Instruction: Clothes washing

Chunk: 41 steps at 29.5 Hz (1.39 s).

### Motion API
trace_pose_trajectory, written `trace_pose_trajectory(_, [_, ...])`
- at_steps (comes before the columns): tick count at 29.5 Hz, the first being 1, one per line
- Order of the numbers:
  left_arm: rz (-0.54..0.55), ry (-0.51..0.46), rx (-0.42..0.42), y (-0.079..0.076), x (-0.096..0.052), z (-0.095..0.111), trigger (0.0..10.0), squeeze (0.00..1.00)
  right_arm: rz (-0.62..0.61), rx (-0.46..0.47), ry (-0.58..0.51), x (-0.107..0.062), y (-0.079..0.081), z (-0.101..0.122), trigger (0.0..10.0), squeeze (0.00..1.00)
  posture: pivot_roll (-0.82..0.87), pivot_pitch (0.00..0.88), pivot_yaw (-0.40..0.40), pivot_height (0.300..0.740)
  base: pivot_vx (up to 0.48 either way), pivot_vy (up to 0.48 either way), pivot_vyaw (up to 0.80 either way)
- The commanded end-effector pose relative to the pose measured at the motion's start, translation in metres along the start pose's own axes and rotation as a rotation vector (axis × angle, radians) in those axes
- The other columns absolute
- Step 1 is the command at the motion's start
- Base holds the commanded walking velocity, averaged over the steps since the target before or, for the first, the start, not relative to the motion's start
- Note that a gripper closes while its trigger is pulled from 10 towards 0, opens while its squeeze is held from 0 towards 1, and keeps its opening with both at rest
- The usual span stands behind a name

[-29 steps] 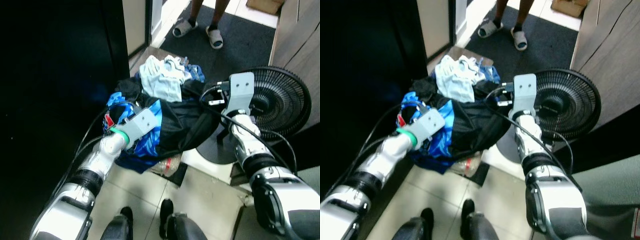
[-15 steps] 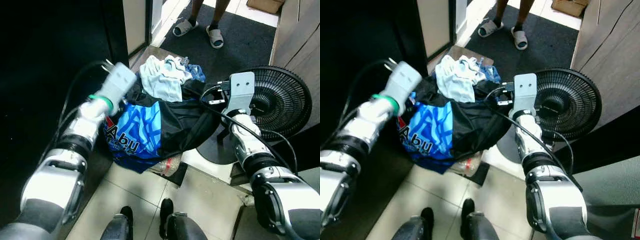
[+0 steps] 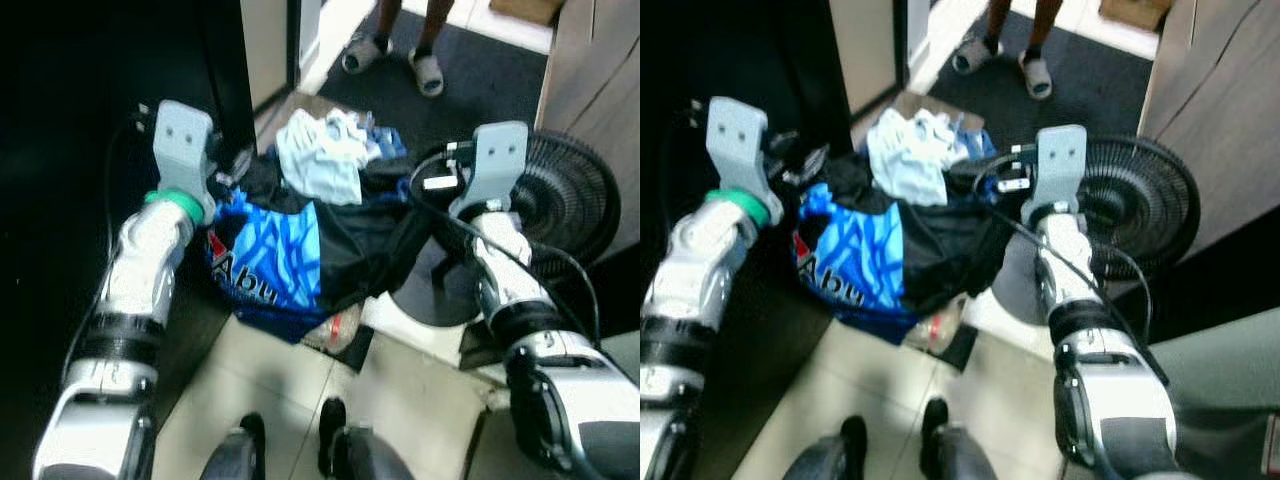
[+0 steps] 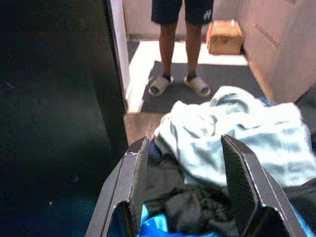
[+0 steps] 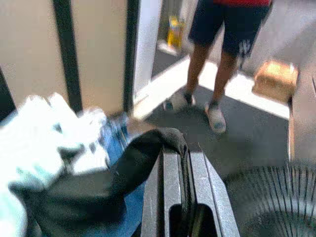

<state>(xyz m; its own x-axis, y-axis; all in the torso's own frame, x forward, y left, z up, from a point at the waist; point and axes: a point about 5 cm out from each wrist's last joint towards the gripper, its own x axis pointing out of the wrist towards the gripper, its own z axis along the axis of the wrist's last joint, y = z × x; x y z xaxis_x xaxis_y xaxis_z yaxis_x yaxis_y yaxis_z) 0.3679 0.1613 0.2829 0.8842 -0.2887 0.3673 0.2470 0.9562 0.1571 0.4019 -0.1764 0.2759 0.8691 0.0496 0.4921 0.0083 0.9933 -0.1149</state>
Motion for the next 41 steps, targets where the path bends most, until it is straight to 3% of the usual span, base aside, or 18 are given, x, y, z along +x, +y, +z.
trace_pose_trajectory(1, [0.008, -0.009, -0.044, -0.005, -0.009, 0.004, 10.0, 0.00, -0.053, 0.035, -0.101, 0.002, -0.013, 0.021, 10.0, 0.00, 0.13, 0.311, -0.018, 0.740, 0.000, 0.000, 0.00])
trace_pose_trajectory(4, [-0.014, -0.012, -0.047, -0.013, -0.016, 0.005, 10.0, 0.00, -0.058, 0.050, -0.193, 0.007, -0.015, 0.046, 10.0, 0.00, 0.13, 0.290, -0.016, 0.740, 0.000, 0.000, 0.00])
trace_pose_trajectory(6, [-0.014, -0.012, -0.047, -0.013, -0.016, 0.005, 10.0, 0.00, -0.058, 0.050, -0.193, 0.007, -0.015, 0.046, 10.0, 0.00, 0.13, 0.290, -0.016, 0.740, 0.000, 0.000, 0.00])
trace_pose_trajectory(8, [-0.040, 0.004, -0.050, -0.024, -0.026, 0.003, 10.0, 0.00, -0.050, 0.057, -0.287, 0.008, -0.015, 0.070, 10.0, 0.00, 0.11, 0.252, -0.011, 0.740, 0.000, 0.000, 0.00])
trace_pose_trajectory(10, [-0.049, 0.012, -0.058, -0.029, -0.030, 0.002, 10.0, 0.00, -0.034, 0.045, -0.308, 0.006, -0.013, 0.075, 10.0, 0.00, 0.11, 0.244, -0.010, 0.740, 0.000, 0.000, 0.00])
trace_pose_trajectory(13, [-0.051, 0.038, -0.077, -0.035, -0.036, -0.001, 10.0, 0.00, -0.006, 0.034, -0.260, 0.000, -0.009, 0.061, 10.0, 0.00, 0.10, 0.236, -0.005, 0.740, 0.000, 0.000, 0.00])
trace_pose_trajectory(14, [-0.051, 0.053, -0.080, -0.039, -0.038, -0.002, 10.0, 0.00, 0.005, 0.003, -0.157, -0.008, -0.007, 0.033, 10.0, 0.00, 0.10, 0.235, 0.000, 0.740, 0.000, 0.000, 0.00])
trace_pose_trajectory(15, [-0.051, 0.053, -0.080, -0.039, -0.038, -0.002, 10.0, 0.00, 0.005, 0.003, -0.157, -0.008, -0.007, 0.033, 10.0, 0.00, 0.10, 0.235, 0.000, 0.740, 0.000, 0.000, 0.00])
trace_pose_trajectory(16, [-0.061, 0.067, -0.068, -0.043, -0.038, -0.003, 10.0, 0.00, 0.018, -0.050, 0.005, -0.024, -0.004, -0.009, 10.0, 0.00, 0.10, 0.237, 0.005, 0.740, 0.000, 0.000, 0.00])
trace_pose_trajectory(17, [-0.060, 0.075, -0.060, -0.043, -0.039, -0.003, 10.0, 0.00, -0.003, -0.054, 0.053, -0.031, -0.008, -0.021, 10.0, 0.00, 0.11, 0.240, 0.011, 0.740, 0.000, 0.000, 0.00])
trace_pose_trajectory(22, [-0.059, 0.087, -0.052, -0.042, -0.040, -0.003, 10.0, 0.00, -0.096, -0.032, 0.103, -0.036, -0.023, -0.030, 10.0, 0.00, 0.11, 0.246, 0.017, 0.740, 0.000, 0.000, 0.00])
trace_pose_trajectory(27, [-0.066, 0.133, -0.043, -0.043, -0.048, -0.006, 10.0, 0.00, -0.323, -0.168, 0.265, -0.045, -0.074, -0.044, 10.0, 0.00, 0.12, 0.272, 0.034, 0.740, 0.000, 0.000, 0.00])
trace_pose_trajectory(33, [-0.067, 0.148, -0.038, -0.043, -0.050, -0.006, 10.0, 0.00, -0.329, -0.162, 0.285, -0.044, -0.077, -0.046, 10.0, 0.00, 0.13, 0.286, 0.039, 0.740, 0.000, 0.000, 0.00])
trace_pose_trajectory(35, [-0.068, 0.158, -0.037, -0.044, -0.053, -0.007, 10.0, 0.00, -0.301, -0.145, 0.269, -0.036, -0.070, -0.042, 10.0, 0.00, 0.15, 0.307, 0.039, 0.740, 0.000, 0.000, 0.00])
trace_pose_trajectory(37, [-0.059, 0.186, -0.032, -0.044, -0.059, -0.009, 10.0, 0.00, -0.198, -0.104, 0.258, -0.016, -0.036, -0.036, 10.0, 0.00, 0.17, 0.329, 0.026, 0.740, 0.000, 0.000, 0.00])
trace_pose_trajectory(38, [-0.059, 0.186, -0.032, -0.044, -0.059, -0.009, 10.0, 0.00, -0.198, -0.104, 0.258, -0.016, -0.036, -0.036, 10.0, 0.00, 0.17, 0.329, 0.026, 0.740, 0.000, 0.000, 0.00])
trace_pose_trajectory(39, [-0.043, 0.203, -0.029, -0.044, -0.065, -0.010, 10.0, 0.00, -0.106, -0.066, 0.259, -0.003, -0.004, -0.031, 10.0, 0.00, 0.19, 0.337, 0.014, 0.740, 0.000, 0.000, 0.00])
trace_pose_trajectory(41, [-0.037, 0.207, -0.027, -0.043, -0.067, -0.010, 10.0, 0.00, -0.078, -0.047, 0.261, -0.001, 0.006, -0.030, 10.0, 0.00, 0.19, 0.338, 0.011, 0.740, 0.000, 0.000, 0.00])
